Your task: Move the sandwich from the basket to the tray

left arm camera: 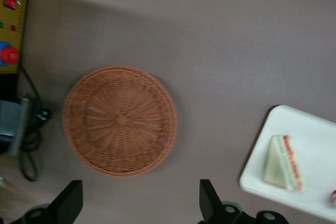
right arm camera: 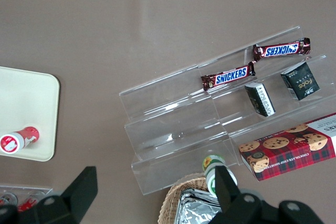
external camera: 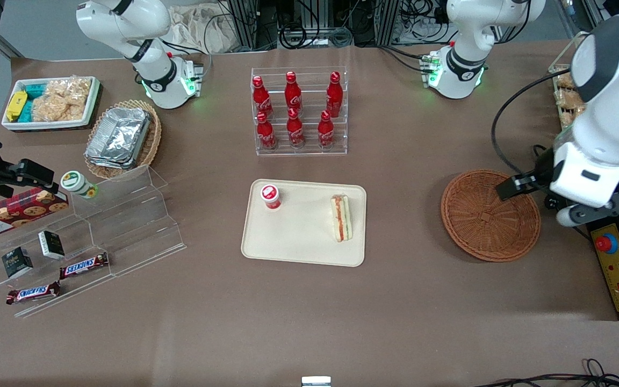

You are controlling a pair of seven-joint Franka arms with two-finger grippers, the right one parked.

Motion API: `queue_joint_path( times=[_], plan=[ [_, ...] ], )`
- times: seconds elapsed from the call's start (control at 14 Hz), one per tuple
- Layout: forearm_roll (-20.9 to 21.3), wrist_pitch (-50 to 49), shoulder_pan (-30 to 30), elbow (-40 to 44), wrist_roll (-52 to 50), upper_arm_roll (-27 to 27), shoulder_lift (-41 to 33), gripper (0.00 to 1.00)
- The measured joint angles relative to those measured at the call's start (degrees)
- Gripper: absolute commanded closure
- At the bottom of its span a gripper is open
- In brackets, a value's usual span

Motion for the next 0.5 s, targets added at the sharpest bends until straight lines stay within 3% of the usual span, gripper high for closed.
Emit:
queue_joint_path(
  times=[0.5],
  plan=[
    [-1.31,-1.89,0.4,-6.99,15.74,7.76,-8.09,0.0]
  ],
)
